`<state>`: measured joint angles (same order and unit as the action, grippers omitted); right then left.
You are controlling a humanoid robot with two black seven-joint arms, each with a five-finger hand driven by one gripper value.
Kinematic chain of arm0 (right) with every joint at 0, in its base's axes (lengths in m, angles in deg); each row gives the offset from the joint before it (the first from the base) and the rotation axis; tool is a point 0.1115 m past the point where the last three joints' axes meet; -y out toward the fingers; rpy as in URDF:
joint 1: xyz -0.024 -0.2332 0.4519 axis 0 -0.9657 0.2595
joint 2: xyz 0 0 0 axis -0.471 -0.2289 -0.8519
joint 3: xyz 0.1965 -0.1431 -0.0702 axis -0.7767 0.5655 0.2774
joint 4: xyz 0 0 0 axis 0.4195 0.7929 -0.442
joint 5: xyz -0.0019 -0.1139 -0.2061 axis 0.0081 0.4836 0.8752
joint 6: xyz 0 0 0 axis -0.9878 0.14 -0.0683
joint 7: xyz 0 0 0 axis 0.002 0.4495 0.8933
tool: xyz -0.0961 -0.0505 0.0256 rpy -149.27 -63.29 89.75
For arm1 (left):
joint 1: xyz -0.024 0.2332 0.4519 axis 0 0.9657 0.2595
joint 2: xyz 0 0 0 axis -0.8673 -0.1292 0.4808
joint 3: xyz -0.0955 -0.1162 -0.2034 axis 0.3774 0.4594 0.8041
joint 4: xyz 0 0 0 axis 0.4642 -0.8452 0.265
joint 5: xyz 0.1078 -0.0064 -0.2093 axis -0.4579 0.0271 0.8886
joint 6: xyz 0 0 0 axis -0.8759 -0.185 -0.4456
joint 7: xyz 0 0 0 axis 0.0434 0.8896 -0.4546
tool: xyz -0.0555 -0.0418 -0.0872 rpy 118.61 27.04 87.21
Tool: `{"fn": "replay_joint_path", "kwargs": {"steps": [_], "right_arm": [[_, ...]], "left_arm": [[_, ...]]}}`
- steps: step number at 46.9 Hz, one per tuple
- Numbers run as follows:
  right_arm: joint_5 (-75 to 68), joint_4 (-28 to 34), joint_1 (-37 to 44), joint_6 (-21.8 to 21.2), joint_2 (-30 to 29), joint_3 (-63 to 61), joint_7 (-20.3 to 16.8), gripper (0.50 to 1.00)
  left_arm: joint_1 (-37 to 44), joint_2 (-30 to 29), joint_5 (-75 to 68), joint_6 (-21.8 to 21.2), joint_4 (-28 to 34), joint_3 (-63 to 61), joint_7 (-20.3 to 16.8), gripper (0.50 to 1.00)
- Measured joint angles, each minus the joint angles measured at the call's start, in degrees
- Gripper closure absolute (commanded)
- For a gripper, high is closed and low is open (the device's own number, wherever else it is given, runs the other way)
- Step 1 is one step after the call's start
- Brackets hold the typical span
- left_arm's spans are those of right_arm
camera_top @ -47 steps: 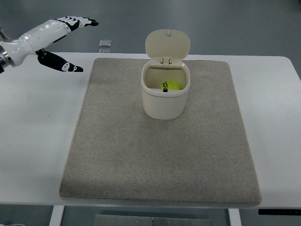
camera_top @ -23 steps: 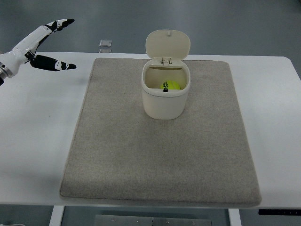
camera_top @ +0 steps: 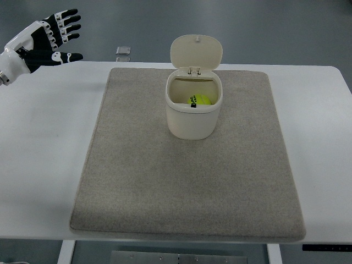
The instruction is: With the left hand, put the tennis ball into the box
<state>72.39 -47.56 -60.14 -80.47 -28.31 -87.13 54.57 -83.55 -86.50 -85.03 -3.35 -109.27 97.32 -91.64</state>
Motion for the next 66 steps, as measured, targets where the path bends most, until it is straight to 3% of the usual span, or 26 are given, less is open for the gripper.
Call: {"fn": "replay_joint_path", "kwargs": {"steps": [17, 26, 30, 35, 66], "right_arm": [[0.0, 0.0, 0.0, 0.0, 0.0, 0.0, 0.0, 0.599], [0.0, 0.0, 0.0, 0.0, 0.0, 0.0, 0.0, 0.597], [0.0, 0.0, 0.0, 0.0, 0.0, 0.0, 0.0, 0.599], [0.0, 0.0, 0.0, 0.0, 0.0, 0.0, 0.0, 0.599], [0.0, 0.0, 0.0, 0.0, 0.0, 0.0, 0.0, 0.599]], "left_arm": [[0.7, 4.9, 20.3, 13.4, 7.6, 4.0, 19.1, 0.506], [2.3, 6.4, 30.1, 14.8, 9.1, 6.5, 29.6, 0.506], [3.0, 6.6, 31.5, 14.8, 8.9, 8.3, 32.5, 0.506], [3.1, 6.8, 32.1, 14.8, 8.9, 9.6, 34.0, 0.506], [3.2, 11.2, 33.5, 14.8, 12.1, 14.7, 34.1, 0.506]]}}
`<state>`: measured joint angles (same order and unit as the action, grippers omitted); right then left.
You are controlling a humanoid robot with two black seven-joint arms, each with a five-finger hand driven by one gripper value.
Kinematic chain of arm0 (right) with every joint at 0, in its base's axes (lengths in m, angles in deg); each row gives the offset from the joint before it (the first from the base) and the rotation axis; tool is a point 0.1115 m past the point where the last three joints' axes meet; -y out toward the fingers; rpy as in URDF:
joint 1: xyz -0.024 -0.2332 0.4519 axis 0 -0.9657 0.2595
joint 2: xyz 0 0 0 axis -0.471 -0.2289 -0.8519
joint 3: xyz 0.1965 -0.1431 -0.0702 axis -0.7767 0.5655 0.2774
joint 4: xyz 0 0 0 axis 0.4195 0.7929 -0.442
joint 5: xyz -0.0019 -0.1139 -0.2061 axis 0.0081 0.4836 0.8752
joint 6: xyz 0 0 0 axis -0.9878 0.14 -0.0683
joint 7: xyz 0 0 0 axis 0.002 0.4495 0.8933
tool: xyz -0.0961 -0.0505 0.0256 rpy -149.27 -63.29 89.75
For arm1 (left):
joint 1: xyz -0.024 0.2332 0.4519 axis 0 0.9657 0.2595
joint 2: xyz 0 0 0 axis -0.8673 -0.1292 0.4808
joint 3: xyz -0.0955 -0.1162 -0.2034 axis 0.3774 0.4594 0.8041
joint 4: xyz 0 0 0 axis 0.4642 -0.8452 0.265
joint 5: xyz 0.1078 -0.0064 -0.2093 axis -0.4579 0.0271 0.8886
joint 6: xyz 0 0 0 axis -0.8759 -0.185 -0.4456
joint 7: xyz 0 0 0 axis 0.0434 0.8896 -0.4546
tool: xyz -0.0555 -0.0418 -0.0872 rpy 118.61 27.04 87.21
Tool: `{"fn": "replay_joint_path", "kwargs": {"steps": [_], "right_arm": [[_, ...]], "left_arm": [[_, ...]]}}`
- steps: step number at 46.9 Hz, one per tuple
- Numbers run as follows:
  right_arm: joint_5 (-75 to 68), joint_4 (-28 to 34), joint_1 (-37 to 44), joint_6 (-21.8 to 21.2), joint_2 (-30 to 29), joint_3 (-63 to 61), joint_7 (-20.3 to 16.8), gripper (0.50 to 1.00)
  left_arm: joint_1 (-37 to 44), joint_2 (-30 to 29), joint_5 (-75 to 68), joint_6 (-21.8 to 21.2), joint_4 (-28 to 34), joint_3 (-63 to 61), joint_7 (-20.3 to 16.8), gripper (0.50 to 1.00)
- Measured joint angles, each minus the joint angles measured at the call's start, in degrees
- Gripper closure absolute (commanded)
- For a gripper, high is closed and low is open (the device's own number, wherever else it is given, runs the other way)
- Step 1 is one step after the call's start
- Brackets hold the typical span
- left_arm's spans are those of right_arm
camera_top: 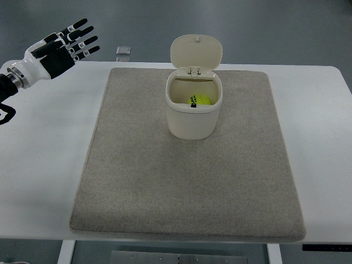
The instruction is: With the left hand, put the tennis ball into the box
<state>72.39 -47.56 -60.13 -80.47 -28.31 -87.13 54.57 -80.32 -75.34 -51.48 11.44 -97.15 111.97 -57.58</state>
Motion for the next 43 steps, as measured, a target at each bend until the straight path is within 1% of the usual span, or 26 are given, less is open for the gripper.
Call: {"fn": "replay_joint_path", "kwargs": {"steps": [18, 43], "right_arm": [[0.0, 0.0, 0.0, 0.0, 0.0, 0.0, 0.0, 0.599], [-0.4, 1.4, 0.0, -0.2, 0.0, -0.2, 0.0, 0.599]], "left_arm": [[3.0, 0.0, 1.7, 0.0, -0.1, 2.6, 0.1, 0.506], [3.3, -0.1, 2.0, 0.0, -0.1, 2.7, 0.0, 0.506]]}}
